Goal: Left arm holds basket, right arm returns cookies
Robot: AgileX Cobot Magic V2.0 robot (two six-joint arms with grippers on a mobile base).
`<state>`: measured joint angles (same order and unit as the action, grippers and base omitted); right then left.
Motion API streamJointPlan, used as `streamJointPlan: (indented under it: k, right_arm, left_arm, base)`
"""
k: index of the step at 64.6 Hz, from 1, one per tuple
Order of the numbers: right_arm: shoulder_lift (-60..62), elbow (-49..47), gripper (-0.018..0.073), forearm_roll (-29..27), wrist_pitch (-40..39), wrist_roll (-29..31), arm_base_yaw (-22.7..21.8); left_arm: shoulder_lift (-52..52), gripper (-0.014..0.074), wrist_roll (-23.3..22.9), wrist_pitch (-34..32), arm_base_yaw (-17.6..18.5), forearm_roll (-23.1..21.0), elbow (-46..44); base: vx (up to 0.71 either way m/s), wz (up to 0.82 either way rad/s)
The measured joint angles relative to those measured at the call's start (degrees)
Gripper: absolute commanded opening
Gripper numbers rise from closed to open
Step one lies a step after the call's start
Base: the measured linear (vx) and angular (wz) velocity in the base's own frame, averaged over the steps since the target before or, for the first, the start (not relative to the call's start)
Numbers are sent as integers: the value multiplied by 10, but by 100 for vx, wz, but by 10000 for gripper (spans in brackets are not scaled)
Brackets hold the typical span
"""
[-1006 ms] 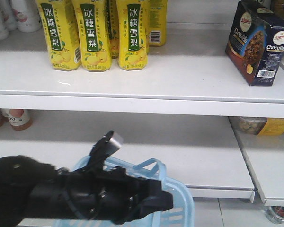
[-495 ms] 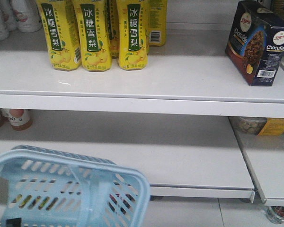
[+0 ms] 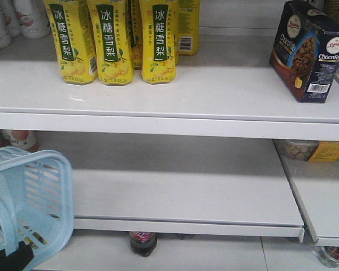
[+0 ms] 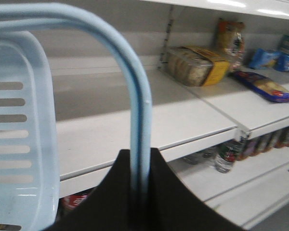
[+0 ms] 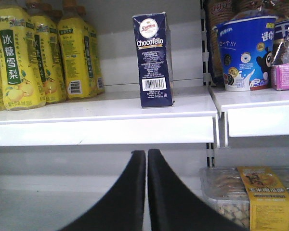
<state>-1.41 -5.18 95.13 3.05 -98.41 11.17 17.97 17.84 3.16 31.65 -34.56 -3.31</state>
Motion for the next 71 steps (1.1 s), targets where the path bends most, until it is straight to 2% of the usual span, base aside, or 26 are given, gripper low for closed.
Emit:
streamJointPlan:
  k: [16,21,25,31,38,43,60,71]
  right_arm:
    - [0,0,-8,0,0,0,0]
    - [0,0,-8,0,0,0,0]
    - [0,0,-8,0,0,0,0]
    - [0,0,-8,0,0,0,0]
    - [0,0,-8,0,0,0,0]
    - [0,0,-8,0,0,0,0]
    - [0,0,-8,0,0,0,0]
    - [0,0,-8,0,0,0,0]
  left_arm:
    - [-59,-6,-234,13,-179,157,46]
    - [-73,-6,-288,29,-225,211,49]
    - [-82,-6,-312,41,-255,246,49]
    - [-94,-6,-325,51,-283,291,49]
    - [-103,-6,-326,57,-293,341,49]
    - [-106,-6,-323,57,-294,360,49]
    - [-109,-6,-265,68,-294,370,49]
    - [-153,-6,-223,75,-294,370,49]
  base:
    - [0,0]
    - [0,0]
    - [0,0]
    - [0,0]
    - [0,0]
    - [0,0]
    - [0,0]
    - [0,0]
